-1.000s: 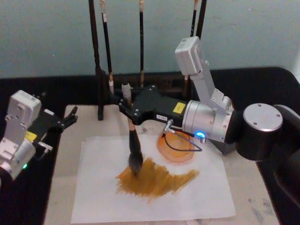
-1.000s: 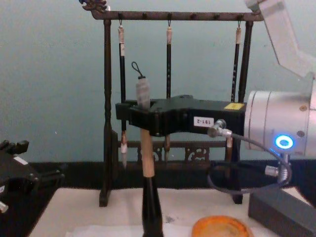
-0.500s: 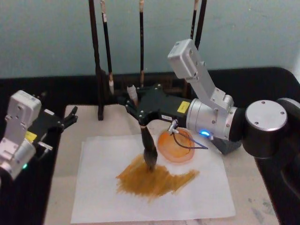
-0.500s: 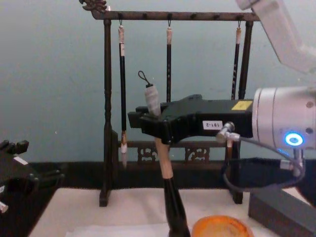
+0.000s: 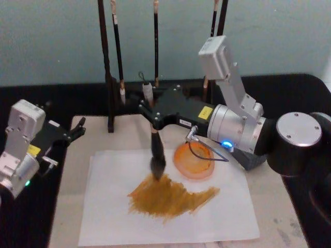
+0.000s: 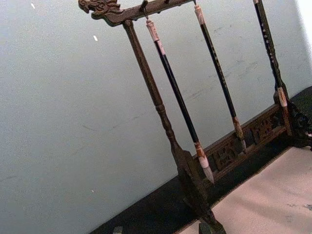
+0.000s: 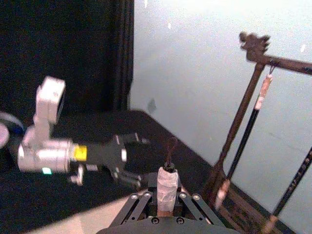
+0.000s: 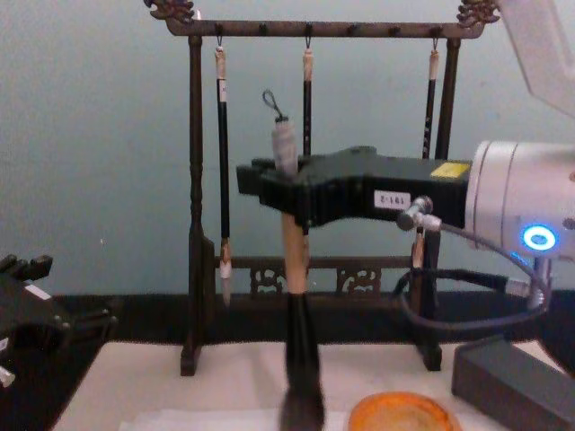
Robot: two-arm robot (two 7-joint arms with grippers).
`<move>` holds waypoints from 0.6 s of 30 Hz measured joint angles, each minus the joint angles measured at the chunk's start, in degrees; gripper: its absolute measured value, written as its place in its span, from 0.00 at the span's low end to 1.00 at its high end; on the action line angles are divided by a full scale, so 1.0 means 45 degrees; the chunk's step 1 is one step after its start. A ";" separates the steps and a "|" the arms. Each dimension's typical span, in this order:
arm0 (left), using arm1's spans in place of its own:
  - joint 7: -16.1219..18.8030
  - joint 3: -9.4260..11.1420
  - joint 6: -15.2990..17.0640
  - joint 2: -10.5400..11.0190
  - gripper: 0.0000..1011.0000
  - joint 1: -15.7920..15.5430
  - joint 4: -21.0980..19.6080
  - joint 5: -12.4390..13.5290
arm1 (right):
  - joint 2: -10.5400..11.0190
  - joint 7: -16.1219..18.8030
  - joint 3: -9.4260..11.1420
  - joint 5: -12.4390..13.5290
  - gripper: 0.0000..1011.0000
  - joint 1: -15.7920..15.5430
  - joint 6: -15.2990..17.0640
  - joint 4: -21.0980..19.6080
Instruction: Pick up the brush from the inkstone, write on the paper, then place the brush back to its original position.
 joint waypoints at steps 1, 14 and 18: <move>0.0000 0.0001 0.0000 0.0000 1.00 0.0000 -0.0001 -0.0001 | -0.0079 0.0057 0.0079 0.0155 0.15 -0.0049 -0.0105 0.0059; 0.0000 0.0000 0.0000 0.0000 1.00 0.0000 0.0000 0.0000 | -0.0640 0.0777 0.0028 0.1708 0.15 -0.0080 -0.0655 0.0891; 0.0000 0.0000 0.0000 0.0000 1.00 0.0001 0.0000 -0.0001 | -0.0640 0.0848 -0.0137 0.1781 0.15 -0.0004 -0.0619 0.0996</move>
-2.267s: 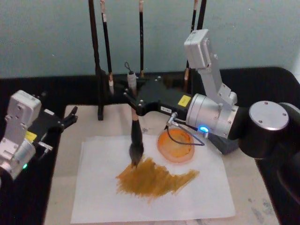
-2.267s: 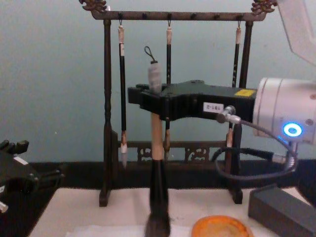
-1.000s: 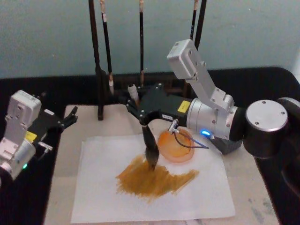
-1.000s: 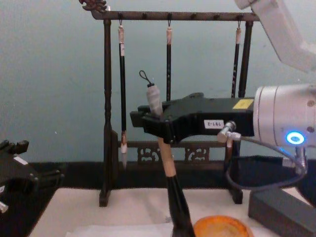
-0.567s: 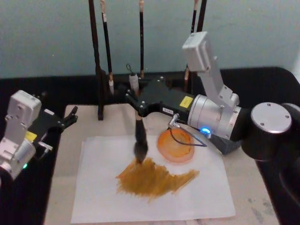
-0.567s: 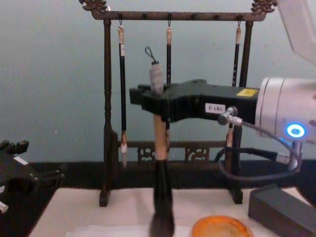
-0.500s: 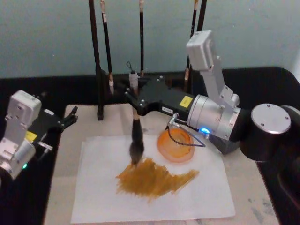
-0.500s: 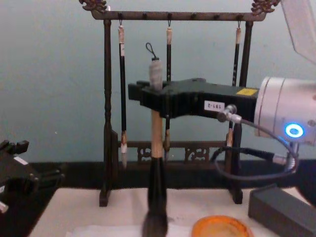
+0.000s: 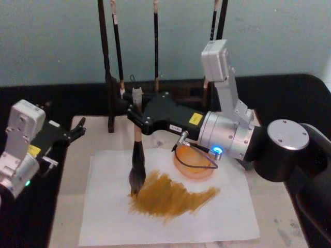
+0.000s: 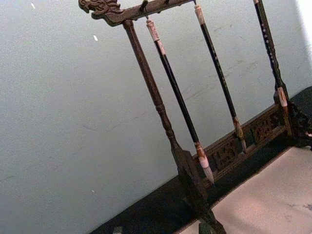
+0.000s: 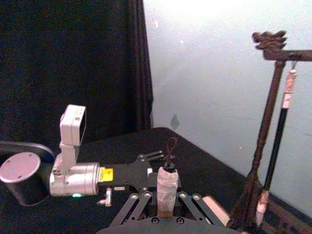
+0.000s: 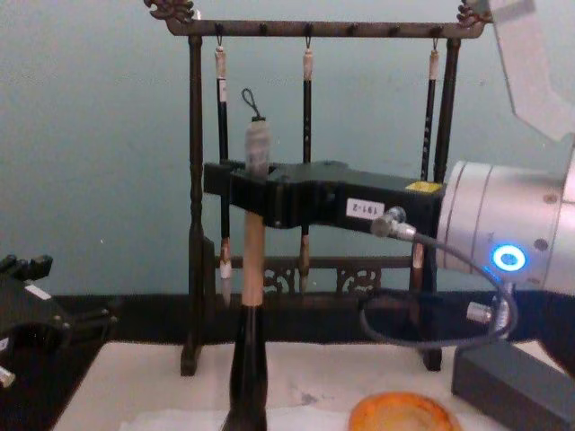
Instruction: Pick up the brush from the inkstone, write on the paper, then place the brush back to its original position.
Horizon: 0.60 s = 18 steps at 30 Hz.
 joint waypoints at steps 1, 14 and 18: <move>0.0000 0.0000 0.0000 0.0000 1.00 0.0000 0.0000 0.0001 | 0.0021 0.0031 -0.0090 0.0001 0.15 0.0052 0.0033 0.0037; -0.0001 0.0000 0.0000 0.0000 1.00 0.0000 0.0000 0.0000 | 0.0513 -0.0374 -0.0624 -0.0858 0.15 0.0368 0.0575 -0.0326; 0.0000 0.0000 0.0000 0.0000 1.00 0.0000 0.0000 0.0001 | 0.0602 -0.0507 -0.0651 -0.1085 0.15 0.0386 0.0689 -0.0447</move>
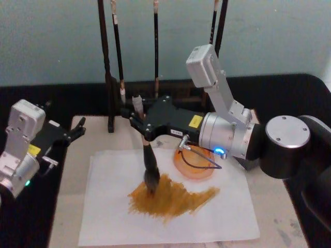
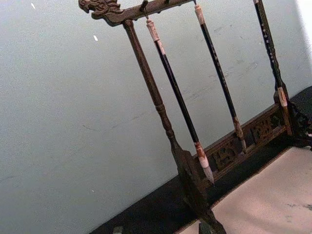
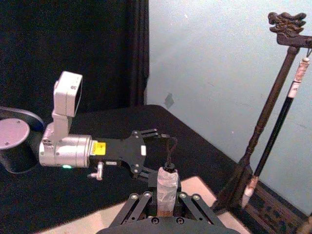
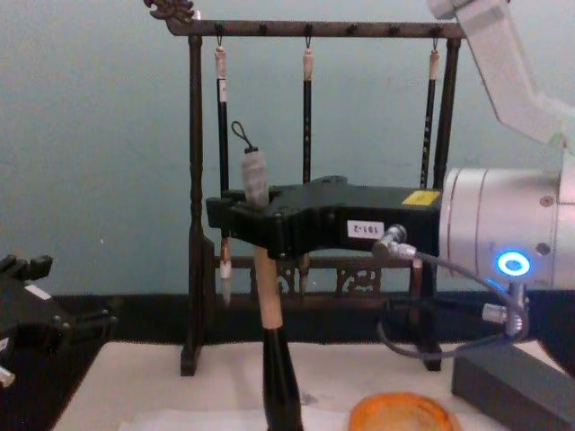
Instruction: Pick up the brush from the inkstone, write on the paper, then place the brush back to its original position.
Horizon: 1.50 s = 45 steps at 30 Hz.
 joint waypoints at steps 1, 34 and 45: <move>0.0000 0.0000 -0.0001 0.0000 1.00 0.0000 -0.0001 0.0000 | 0.0036 -0.0065 -0.0001 -0.0104 0.15 0.0001 0.0055 -0.0057; 0.0000 0.0000 0.0000 0.0000 1.00 -0.0001 0.0000 0.0000 | 0.0190 -0.0204 0.0119 -0.1894 0.15 -0.0007 0.0794 -0.0630; 0.0000 0.0000 0.0000 0.0001 1.00 0.0000 0.0000 -0.0001 | 0.0091 -0.0572 0.1124 -0.1136 0.15 -0.0686 0.0362 -0.0780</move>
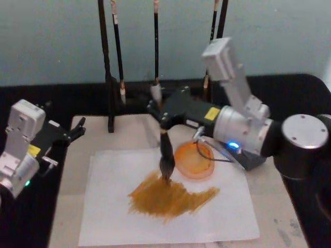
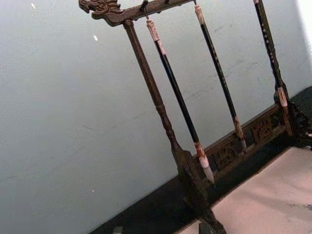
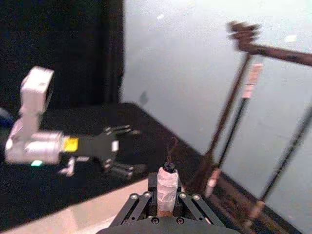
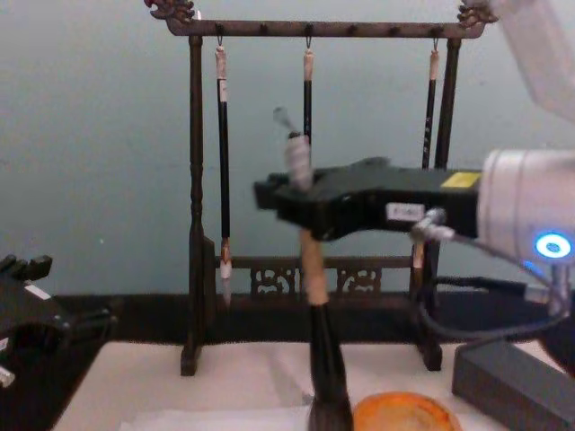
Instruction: Pick up the brush from the inkstone, write on the paper, then place the brush back to its original position.
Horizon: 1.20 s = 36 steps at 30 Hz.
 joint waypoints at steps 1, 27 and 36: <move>0.0000 0.0000 0.0000 0.0000 1.00 0.0000 -0.0001 0.0001 | -0.0014 -0.0171 0.0322 0.0309 0.15 -0.0227 -0.0159 -0.0066; 0.0000 0.0000 0.0000 -0.0001 1.00 0.0000 -0.0001 0.0001 | 0.0244 -0.1533 0.2828 0.2436 0.15 -0.2022 -0.1466 -0.1102; 0.0000 0.0000 0.0000 -0.0001 1.00 -0.0001 0.0000 0.0000 | 0.0068 -0.1324 0.3229 0.3246 0.15 -0.2181 -0.1807 -0.0743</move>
